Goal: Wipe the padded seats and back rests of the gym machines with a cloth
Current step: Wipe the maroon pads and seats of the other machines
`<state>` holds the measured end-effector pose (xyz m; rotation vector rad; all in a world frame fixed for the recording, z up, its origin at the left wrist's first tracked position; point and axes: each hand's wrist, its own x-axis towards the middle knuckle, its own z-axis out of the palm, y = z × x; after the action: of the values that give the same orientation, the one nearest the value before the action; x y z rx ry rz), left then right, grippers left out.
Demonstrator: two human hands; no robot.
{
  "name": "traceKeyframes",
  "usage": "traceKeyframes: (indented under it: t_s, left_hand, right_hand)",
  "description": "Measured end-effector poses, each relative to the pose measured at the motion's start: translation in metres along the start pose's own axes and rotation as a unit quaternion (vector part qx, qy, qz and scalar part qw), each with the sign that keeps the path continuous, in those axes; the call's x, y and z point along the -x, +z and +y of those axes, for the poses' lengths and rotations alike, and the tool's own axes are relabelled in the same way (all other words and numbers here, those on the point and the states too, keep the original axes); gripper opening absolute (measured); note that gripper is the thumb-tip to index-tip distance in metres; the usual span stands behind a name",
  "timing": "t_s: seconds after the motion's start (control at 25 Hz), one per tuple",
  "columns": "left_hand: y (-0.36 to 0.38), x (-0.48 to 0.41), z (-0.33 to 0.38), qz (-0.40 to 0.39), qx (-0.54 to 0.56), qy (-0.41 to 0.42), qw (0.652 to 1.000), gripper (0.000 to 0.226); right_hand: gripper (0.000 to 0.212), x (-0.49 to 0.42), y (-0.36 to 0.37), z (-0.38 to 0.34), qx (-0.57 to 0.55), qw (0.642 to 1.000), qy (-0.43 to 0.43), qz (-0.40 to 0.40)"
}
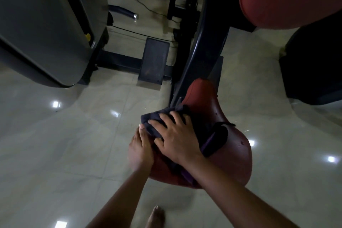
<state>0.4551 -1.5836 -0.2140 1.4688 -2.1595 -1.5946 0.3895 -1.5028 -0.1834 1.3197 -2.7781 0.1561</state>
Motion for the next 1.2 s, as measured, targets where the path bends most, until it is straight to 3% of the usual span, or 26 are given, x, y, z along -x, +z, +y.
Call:
traceKeyframes:
  t_s: [0.08,0.16,0.24,0.36,0.48,0.64,0.76,0.92,1.2]
  left_hand:
    - [0.001,0.001,0.002,0.014,0.001,0.013,1.0,0.06]
    - [0.001,0.002,0.005,0.015,-0.005,0.011,1.0,0.053]
    - [0.001,0.002,0.004,0.018,-0.022,0.018,0.999,0.053]
    - [0.002,0.002,0.001,0.019,-0.014,0.04,0.999,0.055]
    - [0.002,-0.002,0.001,-0.017,-0.006,0.04,0.999,0.047]
    - [-0.007,-0.016,0.011,-0.106,-0.049,0.049,0.992,0.044]
    - [0.007,-0.035,0.031,-0.137,-0.16,0.154,0.965,0.056]
    - [0.034,-0.036,0.052,-0.102,-0.358,0.279,0.885,0.069]
    - [0.034,-0.039,0.048,-0.075,-0.353,0.304,0.882,0.073]
  right_hand:
    - [0.046,-0.02,-0.002,0.029,0.01,0.999,-0.049,-0.02]
    - [0.046,-0.038,-0.006,0.052,0.041,0.998,-0.025,-0.034]
    - [0.045,-0.047,-0.006,0.047,0.062,0.997,0.023,-0.041]
    - [0.042,-0.034,0.0,0.015,0.031,0.999,-0.008,-0.04]
    - [0.044,-0.034,-0.003,0.028,0.003,0.997,-0.063,-0.05]
    - [0.047,-0.052,-0.013,0.072,0.045,0.991,-0.11,-0.069]
    - [0.049,-0.067,-0.024,0.11,0.068,0.982,-0.145,-0.095]
    - [0.048,-0.08,-0.03,0.13,0.044,0.993,-0.075,-0.084]
    - [0.042,-0.074,-0.015,0.128,0.008,0.99,-0.125,-0.06]
